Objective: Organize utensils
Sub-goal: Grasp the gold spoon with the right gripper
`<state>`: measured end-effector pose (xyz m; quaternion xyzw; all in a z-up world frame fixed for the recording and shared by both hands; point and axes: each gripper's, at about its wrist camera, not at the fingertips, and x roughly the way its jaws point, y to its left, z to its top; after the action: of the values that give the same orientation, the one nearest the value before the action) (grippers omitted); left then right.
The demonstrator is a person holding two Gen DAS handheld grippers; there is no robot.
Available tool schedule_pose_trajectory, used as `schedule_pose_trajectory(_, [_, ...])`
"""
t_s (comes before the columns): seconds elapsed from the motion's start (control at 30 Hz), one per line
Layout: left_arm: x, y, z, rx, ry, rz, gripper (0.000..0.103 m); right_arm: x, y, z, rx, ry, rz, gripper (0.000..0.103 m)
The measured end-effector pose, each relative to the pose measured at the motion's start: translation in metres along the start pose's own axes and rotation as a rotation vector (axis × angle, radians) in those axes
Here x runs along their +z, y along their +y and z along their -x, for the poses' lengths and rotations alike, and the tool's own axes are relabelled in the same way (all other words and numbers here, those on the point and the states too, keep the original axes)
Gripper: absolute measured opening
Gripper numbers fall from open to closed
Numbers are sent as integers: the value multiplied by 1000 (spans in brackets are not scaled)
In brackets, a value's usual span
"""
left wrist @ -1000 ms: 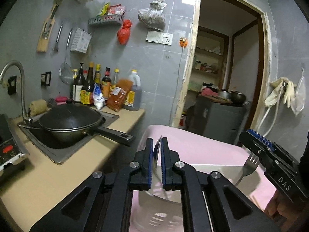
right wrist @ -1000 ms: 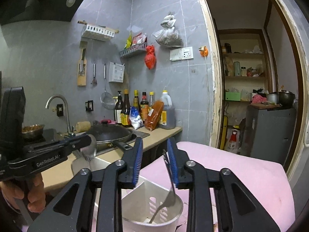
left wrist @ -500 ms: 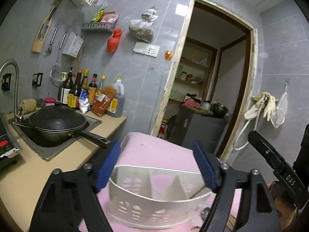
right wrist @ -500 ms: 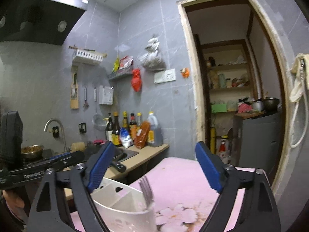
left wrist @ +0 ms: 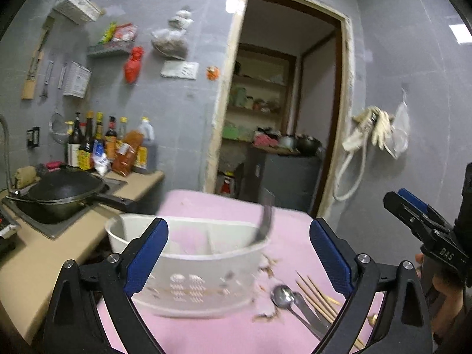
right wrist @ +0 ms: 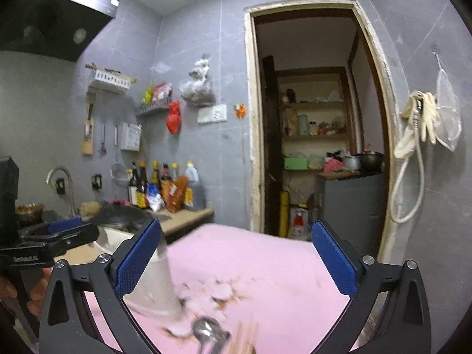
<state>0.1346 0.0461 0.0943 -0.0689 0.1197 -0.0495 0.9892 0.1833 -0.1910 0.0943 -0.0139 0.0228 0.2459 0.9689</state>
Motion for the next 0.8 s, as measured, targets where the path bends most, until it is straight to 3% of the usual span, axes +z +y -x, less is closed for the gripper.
schedule_pose_trajectory(0.37, [-44,-23,-38,-103,228,-5,94,-44,-33,1,-66,240,25,103])
schedule_pose_trajectory(0.47, [-50,-29,-46,-119,277,-25,94,-57,-39,-2,-64,329,15,98])
schedule_pose_trajectory(0.63, [-60,-39,-60,-146,354,-62,92,-80,-42,-9,-53,462,24,70])
schedule_pose_trajectory(0.67, [-63,-40,-65,-152,378,-65,89,-84,-41,-10,-47,489,29,63])
schedule_pose_trajectory(0.8, [-72,-40,-83,-169,474,-59,71,-100,-36,-15,-18,584,51,53])
